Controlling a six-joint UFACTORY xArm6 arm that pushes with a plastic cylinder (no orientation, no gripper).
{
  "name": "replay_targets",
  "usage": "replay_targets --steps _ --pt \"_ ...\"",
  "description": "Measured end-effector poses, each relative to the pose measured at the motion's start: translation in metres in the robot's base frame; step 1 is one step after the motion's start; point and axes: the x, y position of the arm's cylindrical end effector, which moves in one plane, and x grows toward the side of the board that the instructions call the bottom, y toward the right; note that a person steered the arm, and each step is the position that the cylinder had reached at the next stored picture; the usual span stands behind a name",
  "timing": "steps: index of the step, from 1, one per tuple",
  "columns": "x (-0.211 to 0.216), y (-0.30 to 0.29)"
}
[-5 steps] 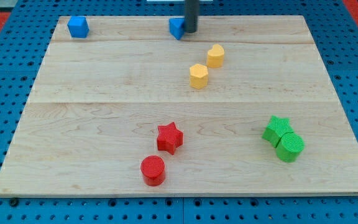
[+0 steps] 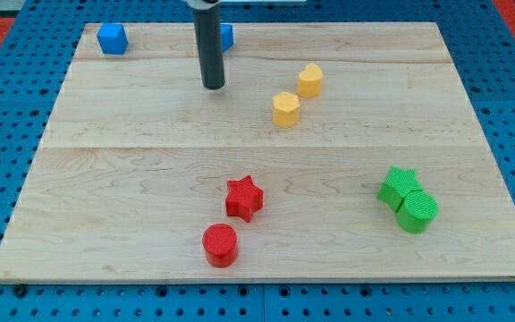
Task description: Push the red star towards the top right
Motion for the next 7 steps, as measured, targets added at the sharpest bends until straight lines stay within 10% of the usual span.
replay_targets --steps 7 --pt "0.176 0.011"
